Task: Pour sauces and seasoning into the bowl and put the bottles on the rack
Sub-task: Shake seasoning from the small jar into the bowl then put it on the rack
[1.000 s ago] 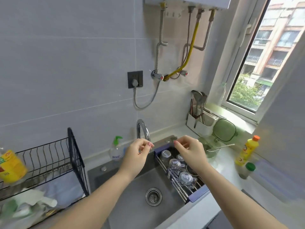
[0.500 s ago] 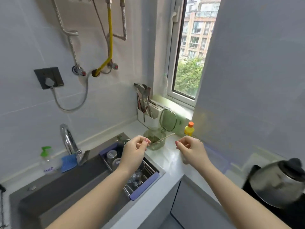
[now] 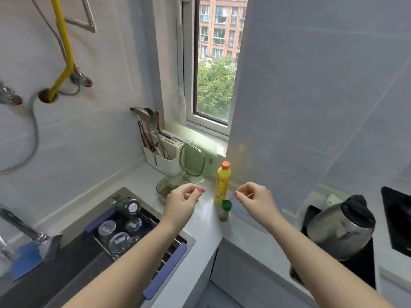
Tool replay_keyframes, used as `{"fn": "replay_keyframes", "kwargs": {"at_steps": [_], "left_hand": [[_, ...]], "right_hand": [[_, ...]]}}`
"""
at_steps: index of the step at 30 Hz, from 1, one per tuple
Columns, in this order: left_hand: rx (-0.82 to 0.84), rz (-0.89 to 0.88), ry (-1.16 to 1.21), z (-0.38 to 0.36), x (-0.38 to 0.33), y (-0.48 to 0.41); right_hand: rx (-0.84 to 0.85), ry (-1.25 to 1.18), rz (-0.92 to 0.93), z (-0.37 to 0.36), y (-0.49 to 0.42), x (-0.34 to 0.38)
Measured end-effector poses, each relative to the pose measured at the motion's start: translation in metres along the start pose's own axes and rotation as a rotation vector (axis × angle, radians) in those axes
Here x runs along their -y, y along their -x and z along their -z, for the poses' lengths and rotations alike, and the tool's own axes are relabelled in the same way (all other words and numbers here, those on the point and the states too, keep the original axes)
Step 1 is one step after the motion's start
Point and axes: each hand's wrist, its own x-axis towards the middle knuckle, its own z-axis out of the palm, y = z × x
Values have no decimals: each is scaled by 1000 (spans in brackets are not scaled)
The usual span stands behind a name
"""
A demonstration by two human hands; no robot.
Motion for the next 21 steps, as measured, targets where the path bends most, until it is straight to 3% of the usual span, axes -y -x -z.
{"fn": "replay_keyframes", "kwargs": {"at_steps": [9,21], "left_hand": [[44,37,-2,-9,14,-52],[-95,200,-70,-5,42,-85]], "right_hand": [[65,150,-4,-20,-58,-21],[435,451,49,-66,-135,-88]]}}
